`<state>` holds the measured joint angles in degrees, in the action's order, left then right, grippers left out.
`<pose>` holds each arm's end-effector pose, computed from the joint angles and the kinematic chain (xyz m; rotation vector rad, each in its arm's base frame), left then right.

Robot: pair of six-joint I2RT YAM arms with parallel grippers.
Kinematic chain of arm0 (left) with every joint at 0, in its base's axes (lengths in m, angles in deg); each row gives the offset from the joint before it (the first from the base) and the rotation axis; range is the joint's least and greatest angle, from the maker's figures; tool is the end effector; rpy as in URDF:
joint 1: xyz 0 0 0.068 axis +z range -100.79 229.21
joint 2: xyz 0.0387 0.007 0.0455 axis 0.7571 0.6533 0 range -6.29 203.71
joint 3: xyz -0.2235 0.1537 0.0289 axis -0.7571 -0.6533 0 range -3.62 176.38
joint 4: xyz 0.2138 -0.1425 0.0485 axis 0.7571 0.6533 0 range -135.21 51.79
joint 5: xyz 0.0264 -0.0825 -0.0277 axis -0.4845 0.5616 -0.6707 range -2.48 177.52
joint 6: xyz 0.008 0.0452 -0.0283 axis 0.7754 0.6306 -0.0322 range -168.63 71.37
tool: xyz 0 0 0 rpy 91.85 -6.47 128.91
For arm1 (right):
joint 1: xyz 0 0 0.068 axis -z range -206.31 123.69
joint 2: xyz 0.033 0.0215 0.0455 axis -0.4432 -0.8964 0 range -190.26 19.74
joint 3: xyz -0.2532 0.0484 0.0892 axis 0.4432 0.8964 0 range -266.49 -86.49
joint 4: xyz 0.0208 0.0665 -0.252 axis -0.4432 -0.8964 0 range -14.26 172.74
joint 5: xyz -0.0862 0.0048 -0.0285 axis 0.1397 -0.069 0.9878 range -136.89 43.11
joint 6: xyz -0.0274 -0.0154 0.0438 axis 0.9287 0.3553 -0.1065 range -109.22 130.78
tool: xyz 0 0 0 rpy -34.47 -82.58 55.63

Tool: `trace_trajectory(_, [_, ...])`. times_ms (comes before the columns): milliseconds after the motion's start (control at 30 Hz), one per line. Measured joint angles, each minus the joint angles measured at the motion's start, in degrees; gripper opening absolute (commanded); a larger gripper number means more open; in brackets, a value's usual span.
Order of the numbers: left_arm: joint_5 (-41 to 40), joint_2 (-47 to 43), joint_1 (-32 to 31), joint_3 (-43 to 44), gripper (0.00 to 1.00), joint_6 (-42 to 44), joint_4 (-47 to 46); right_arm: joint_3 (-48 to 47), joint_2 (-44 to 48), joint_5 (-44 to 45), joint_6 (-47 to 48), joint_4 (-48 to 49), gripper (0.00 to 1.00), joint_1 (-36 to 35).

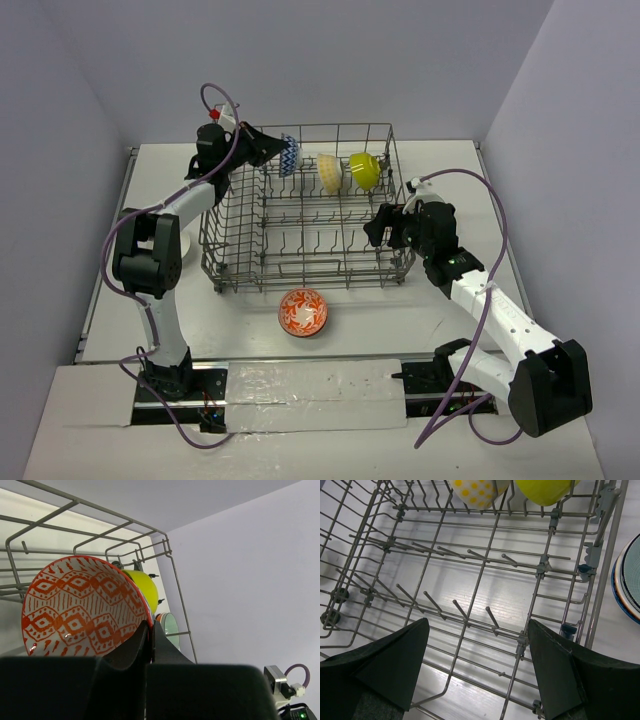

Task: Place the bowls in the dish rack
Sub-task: Insert the bowl into the dish rack.

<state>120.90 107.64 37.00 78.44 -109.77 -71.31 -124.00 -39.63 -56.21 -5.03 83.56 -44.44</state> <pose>0.4552 -0.1186 0.2660 -0.3027 1.8485 -1.4107 0.2236 0.0793 0.2660 -0.1500 1.9669 0.5484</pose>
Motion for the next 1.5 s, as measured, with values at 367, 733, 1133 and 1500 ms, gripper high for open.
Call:
trace_trajectory(367, [-4.6,0.8,-0.6,1.6,0.00,0.0,2.3,0.0,0.9,-0.3,0.3,0.0,0.87,0.0])
trace_trajectory(733, [-7.3,0.5,-2.2,1.3,0.00,-1.5,1.6,0.0,1.0,-0.5,0.3,0.0,0.87,0.0])
trace_trajectory(1133, [-9.5,-1.6,-6.7,2.2,0.00,0.0,6.4,0.0,1.1,-0.6,0.3,0.0,0.87,0.0])
trace_trajectory(1500, [-9.4,-2.1,-7.3,2.3,0.00,0.4,8.0,0.0,1.1,-0.7,0.3,0.0,0.87,0.0])
